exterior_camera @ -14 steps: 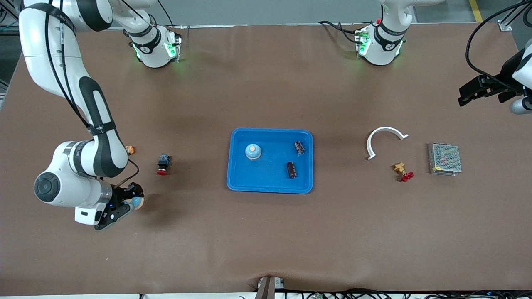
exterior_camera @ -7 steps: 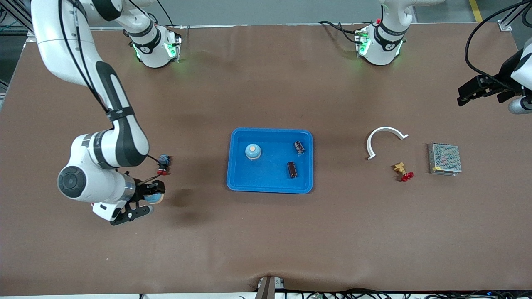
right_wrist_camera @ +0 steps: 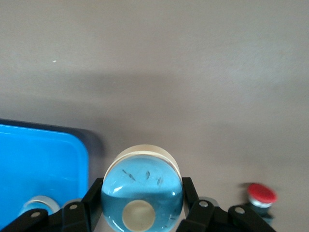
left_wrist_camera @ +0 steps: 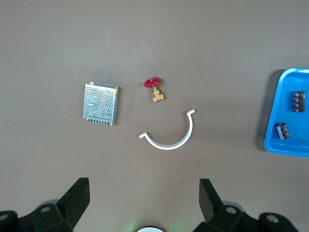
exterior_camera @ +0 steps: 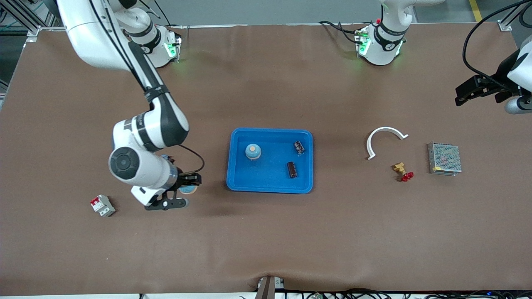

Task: Place electrolytic capacitor and blue bell in tray
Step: 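Lift the second bell and carry it toward the tray with the right gripper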

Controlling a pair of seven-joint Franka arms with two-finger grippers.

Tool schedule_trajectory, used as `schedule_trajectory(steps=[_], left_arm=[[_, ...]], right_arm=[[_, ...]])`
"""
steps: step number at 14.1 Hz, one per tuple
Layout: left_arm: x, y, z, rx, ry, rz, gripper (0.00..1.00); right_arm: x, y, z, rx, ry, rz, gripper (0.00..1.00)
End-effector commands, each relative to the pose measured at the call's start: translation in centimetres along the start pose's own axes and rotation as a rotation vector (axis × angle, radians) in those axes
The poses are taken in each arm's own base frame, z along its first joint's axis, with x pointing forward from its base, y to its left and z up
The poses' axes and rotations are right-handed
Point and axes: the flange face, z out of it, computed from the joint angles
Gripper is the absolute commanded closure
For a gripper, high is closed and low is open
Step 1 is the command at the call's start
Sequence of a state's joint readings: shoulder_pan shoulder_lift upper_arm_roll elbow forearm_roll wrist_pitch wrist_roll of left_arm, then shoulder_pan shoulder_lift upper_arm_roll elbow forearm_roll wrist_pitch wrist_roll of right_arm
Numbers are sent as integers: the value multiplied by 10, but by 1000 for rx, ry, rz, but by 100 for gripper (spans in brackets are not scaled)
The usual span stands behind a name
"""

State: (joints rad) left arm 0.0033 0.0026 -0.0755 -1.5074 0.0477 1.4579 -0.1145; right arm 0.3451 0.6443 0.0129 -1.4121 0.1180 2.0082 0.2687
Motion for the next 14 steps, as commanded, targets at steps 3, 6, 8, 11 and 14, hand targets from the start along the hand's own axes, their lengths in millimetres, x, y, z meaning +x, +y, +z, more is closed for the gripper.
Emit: schedule_trajectory(steps=[3, 6, 8, 11, 14], left_arm=[[-2, 3, -3, -19, 4, -2, 0], [-3, 5, -5, -19, 9, 2, 0], [-4, 5, -6, -19, 9, 2, 0], [-4, 4, -6, -19, 9, 1, 0], [-4, 5, -6, -19, 9, 2, 0]], right_arm=[[-22, -72, 3, 46, 45, 122, 46], [-28, -95, 13, 61, 72, 147, 46], [-31, -103, 23, 53, 70, 164, 46], [-37, -121, 37, 52, 81, 153, 46], [-38, -129, 51, 58, 88, 161, 46]])
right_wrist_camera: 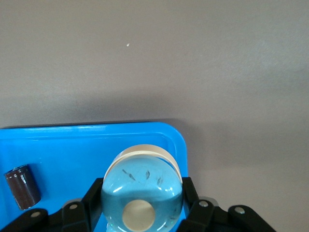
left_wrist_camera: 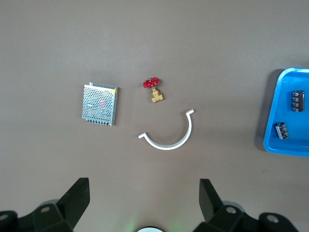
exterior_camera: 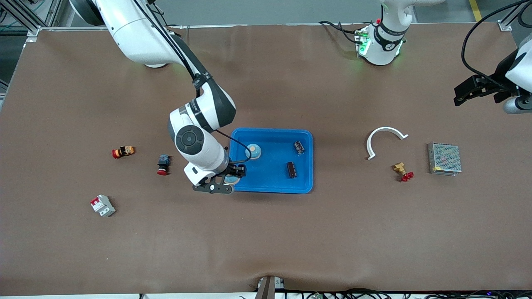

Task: Place electrolytic capacitor and blue bell in tray
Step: 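Lower the bell into the tray beside the first bell and open the right gripper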

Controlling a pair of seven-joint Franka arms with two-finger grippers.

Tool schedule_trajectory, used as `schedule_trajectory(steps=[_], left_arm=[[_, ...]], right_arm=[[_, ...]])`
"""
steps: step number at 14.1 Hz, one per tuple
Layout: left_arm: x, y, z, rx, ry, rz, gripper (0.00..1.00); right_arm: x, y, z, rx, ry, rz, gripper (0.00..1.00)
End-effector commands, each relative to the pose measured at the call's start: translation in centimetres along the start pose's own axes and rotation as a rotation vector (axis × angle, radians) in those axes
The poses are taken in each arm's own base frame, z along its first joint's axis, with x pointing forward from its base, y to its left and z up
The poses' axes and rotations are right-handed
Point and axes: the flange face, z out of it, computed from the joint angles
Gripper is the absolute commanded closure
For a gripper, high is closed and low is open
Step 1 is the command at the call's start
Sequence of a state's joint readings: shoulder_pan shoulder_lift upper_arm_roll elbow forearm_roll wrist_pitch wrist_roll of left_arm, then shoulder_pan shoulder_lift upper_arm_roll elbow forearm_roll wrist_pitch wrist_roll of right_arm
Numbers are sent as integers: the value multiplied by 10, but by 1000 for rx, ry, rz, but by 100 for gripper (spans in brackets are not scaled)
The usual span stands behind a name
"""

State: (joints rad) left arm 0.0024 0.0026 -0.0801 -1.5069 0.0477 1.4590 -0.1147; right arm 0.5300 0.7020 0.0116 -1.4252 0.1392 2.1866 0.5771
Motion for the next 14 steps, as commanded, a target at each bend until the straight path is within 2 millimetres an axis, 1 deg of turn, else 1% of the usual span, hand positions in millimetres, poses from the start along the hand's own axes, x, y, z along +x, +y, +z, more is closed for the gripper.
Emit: schedule_trajectory(steps=[1, 3, 5, 9, 10, 12, 14], left_arm=[[-3, 2, -5, -19, 7, -3, 0], [-4, 2, -6, -19, 8, -3, 0], [-4, 2, -7, -19, 10, -4, 0], [-5, 2, -6, -18, 7, -3, 0], [-4, 3, -5, -18, 5, -1, 0], [-4, 2, -5, -18, 5, -3, 0], [-4, 2, -6, -19, 8, -3, 0]], right_arm=[[-4, -10, 11, 14, 21, 12, 46], [-12, -17, 26, 2, 10, 28, 46], [-14, -23, 32, 13, 28, 25, 46], [-25, -33, 50, -6, 33, -7, 46], [-27, -33, 56, -11, 29, -9, 46], [-29, -35, 62, -6, 38, -13, 46], [-33, -38, 73, -7, 40, -16, 46]])
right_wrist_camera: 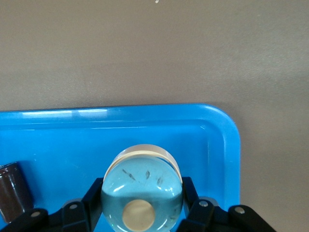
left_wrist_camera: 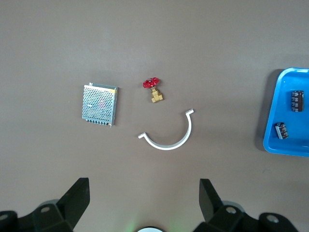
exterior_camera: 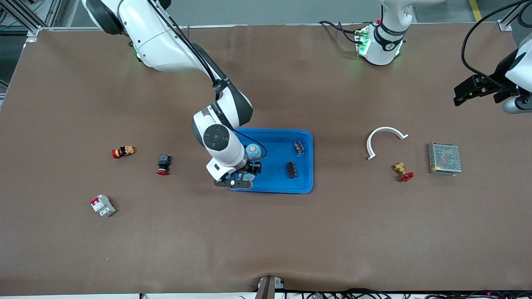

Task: Place electrolytic capacitor and blue bell in tray
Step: 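Lower the bell into the tray beside the first bell and open the right gripper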

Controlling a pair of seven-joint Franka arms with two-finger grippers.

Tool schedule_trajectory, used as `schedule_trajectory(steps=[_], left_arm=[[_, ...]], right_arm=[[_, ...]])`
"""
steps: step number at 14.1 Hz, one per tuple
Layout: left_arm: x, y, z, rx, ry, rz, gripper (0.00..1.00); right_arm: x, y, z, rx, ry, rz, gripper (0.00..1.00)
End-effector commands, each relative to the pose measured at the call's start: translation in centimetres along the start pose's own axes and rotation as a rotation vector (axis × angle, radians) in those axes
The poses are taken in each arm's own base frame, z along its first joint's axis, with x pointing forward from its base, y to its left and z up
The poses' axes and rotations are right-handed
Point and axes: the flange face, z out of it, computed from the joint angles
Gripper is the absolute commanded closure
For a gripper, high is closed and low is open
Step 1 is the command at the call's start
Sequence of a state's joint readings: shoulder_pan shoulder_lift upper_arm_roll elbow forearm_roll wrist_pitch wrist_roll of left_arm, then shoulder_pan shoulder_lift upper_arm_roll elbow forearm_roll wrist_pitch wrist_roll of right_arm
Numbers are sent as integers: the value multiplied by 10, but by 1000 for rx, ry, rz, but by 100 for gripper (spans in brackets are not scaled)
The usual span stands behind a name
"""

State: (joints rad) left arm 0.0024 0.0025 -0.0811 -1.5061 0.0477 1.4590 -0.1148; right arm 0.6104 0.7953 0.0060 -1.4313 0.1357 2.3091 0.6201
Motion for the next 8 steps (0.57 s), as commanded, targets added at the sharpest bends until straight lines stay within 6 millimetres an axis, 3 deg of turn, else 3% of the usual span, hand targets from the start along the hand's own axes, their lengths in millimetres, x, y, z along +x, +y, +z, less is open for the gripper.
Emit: schedule_trajectory(steps=[1, 8], left_arm=[[-4, 1, -6, -19, 8, -4, 0], [-3, 4, -4, -18, 5, -2, 0]], right_arm=[[-4, -5, 12, -12, 26, 11, 46], [-16, -14, 37, -33, 50, 7, 46]])
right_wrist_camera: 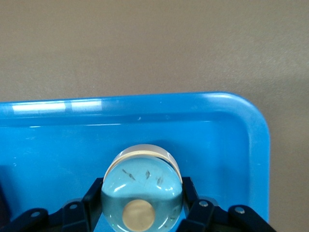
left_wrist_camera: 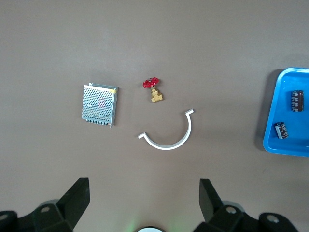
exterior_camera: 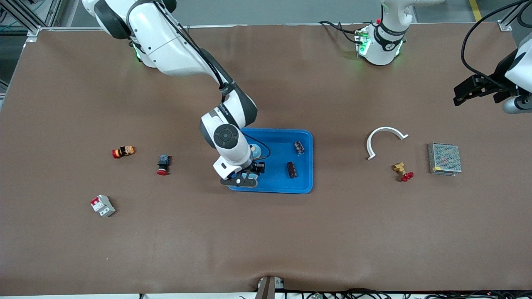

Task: Place electrolytic capacitor and blue bell in tray

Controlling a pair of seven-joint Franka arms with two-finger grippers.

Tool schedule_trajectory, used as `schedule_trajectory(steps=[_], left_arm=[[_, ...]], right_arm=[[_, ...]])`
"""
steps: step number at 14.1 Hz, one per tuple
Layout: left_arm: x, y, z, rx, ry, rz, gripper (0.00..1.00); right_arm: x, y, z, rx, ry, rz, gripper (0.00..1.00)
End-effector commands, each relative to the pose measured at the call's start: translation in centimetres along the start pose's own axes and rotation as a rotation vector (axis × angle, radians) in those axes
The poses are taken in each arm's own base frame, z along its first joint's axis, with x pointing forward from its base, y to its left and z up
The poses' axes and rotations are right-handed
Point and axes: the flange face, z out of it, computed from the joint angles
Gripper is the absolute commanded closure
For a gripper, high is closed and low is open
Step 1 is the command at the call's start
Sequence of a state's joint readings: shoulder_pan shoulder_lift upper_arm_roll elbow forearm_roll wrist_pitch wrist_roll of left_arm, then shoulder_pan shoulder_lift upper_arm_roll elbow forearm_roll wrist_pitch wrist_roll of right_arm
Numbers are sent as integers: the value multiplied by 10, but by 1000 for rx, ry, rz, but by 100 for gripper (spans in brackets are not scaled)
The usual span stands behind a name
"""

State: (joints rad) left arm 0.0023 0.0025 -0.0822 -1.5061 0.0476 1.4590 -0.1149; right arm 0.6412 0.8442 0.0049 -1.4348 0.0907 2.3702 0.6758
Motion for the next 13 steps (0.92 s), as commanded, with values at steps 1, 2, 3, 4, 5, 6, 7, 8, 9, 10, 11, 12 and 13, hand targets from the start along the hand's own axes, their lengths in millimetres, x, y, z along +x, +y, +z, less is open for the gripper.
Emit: schedule_trajectory(steps=[1, 2, 3, 4, 5, 6, 7, 8, 9, 10, 11, 12, 13], left_arm=[[-3, 3, -4, -18, 5, -2, 0], [-2, 3, -4, -19, 5, -3, 0], [-2, 3, -4, -19, 5, -3, 0], [-2, 3, -4, -19, 5, -3, 0], [-2, 3, -4, -19, 5, -3, 0], [-2, 1, -3, -19, 4, -6, 0], [-2, 2, -4, -19, 5, -5, 0], [-2, 1, -3, -19, 4, -6, 0], [-2, 1, -3, -19, 4, -6, 0], [-3, 1, -4, -19, 6, -6, 0], [-3, 1, -5, -19, 7, -6, 0], [-3, 1, -5, -19, 8, -6, 0], [-2, 1, -4, -19, 6, -6, 0]], right_arm=[[-3, -4, 7, -9, 27, 13, 46], [-4, -6, 8, -4, 32, 13, 46], [-4, -6, 9, -3, 33, 13, 46], [-4, -6, 9, -5, 35, 11, 46], [-4, -6, 10, -7, 35, 10, 46], [-4, -6, 10, -7, 35, 10, 45], [-4, -6, 9, -6, 36, 10, 42], [-4, -5, 10, -7, 35, 12, 19], [-3, -5, 8, -6, 36, 12, 0], [-3, -5, 8, -6, 36, 16, 0], [-2, -5, 7, -6, 38, 22, 0], [-2, -4, 5, -7, 37, 24, 0], [1, -2, 3, -10, 37, 25, 0]])
